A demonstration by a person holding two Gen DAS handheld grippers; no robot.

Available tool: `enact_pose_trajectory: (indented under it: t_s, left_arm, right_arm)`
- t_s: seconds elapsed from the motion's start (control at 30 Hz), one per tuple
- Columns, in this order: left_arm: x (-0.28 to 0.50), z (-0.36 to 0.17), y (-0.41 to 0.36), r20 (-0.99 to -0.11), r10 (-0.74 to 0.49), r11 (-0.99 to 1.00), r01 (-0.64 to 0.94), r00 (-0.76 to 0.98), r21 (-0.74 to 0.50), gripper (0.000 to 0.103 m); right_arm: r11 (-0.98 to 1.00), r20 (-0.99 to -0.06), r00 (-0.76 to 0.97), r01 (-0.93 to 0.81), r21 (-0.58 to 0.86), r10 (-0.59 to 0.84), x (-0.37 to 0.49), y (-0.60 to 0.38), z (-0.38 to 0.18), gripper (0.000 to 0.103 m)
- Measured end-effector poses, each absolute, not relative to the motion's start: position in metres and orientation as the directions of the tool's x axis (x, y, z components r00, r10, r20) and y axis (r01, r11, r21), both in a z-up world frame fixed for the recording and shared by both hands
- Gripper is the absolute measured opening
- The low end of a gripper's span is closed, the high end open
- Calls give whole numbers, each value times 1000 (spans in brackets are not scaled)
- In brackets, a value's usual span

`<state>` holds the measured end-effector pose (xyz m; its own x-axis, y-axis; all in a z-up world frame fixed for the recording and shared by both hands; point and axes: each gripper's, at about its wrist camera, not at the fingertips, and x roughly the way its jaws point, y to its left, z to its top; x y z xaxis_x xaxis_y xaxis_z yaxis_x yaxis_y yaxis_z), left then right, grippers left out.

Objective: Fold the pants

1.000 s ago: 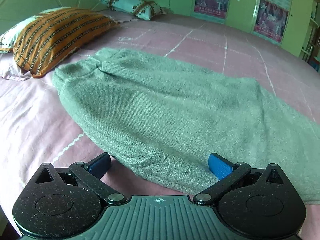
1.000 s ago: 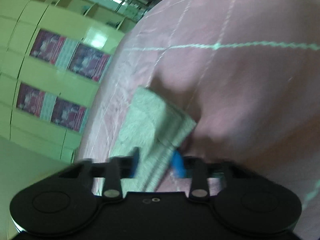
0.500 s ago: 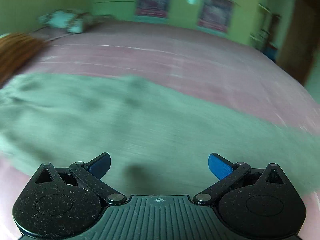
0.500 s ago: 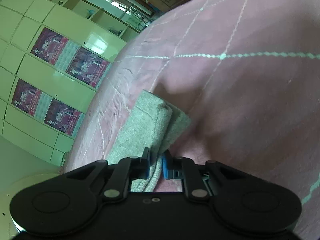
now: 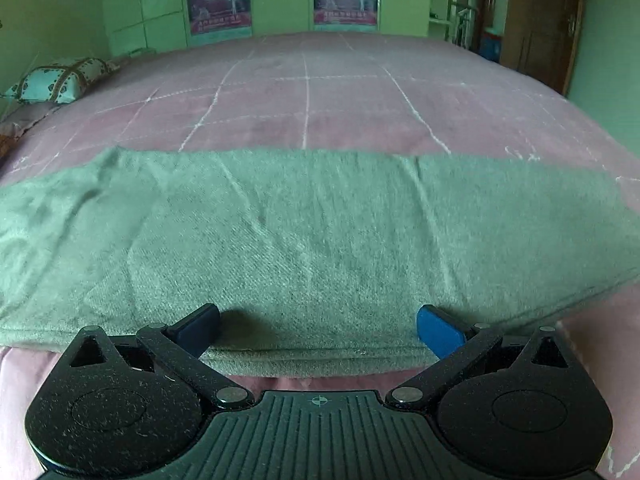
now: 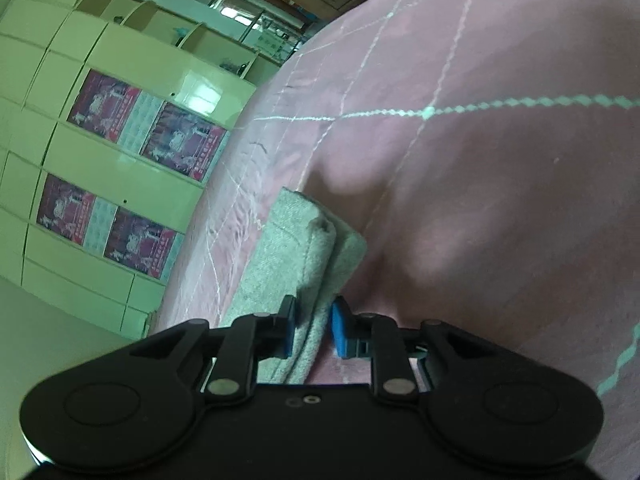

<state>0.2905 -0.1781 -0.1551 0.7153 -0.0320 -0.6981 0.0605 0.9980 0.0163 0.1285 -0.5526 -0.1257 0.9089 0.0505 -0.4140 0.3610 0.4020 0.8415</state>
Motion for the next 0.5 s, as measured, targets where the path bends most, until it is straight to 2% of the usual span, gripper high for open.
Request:
enact_pose_trajectory:
  t_s: [0.13, 0.43, 0.5]
  left_arm:
    - [288, -160, -182, -694, -32, 998, 61, 720, 17, 103]
    - [293, -165, -185, -697, -24, 997, 68, 717, 35, 103]
    - [292, -166, -187, -692, -15, 997, 67, 721, 49, 103]
  right_arm:
    - [404, -410, 912, 362, 840, 34, 128, -552, -124, 12]
    - [298, -473, 881, 452, 841, -3, 127, -551, -131, 15]
    - [344, -496, 868, 465, 816, 3, 134, -550, -130, 11]
